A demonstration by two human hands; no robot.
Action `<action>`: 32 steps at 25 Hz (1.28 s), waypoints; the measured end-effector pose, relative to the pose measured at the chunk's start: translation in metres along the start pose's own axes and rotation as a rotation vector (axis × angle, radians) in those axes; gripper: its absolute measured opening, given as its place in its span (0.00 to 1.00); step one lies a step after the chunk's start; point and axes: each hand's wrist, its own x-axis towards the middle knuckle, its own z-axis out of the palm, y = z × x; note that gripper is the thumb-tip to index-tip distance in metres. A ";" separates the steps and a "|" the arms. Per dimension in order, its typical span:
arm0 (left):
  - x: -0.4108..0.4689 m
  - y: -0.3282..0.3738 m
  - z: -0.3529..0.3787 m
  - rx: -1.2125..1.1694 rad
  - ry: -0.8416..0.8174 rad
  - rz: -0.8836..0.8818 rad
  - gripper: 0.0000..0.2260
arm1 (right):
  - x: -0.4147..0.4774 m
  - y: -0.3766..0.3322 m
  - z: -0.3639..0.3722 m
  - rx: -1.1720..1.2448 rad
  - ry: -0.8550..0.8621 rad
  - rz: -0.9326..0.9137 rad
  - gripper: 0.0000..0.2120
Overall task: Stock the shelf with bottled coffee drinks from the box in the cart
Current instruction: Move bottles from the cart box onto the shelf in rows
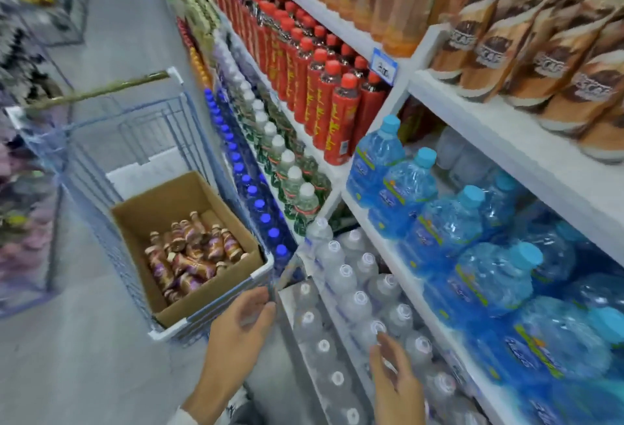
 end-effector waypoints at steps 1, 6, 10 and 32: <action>0.005 -0.006 -0.009 -0.008 0.018 -0.027 0.08 | 0.004 -0.001 0.015 -0.023 -0.019 -0.009 0.12; 0.039 -0.032 -0.061 -0.059 0.132 -0.112 0.08 | 0.021 -0.023 0.092 -0.142 -0.175 0.013 0.11; 0.071 -0.051 -0.107 -0.107 0.220 -0.165 0.10 | 0.027 -0.045 0.156 -0.195 -0.260 -0.009 0.12; 0.293 -0.166 -0.180 -0.146 0.402 -0.762 0.13 | 0.153 -0.104 0.437 -0.643 -0.858 0.077 0.16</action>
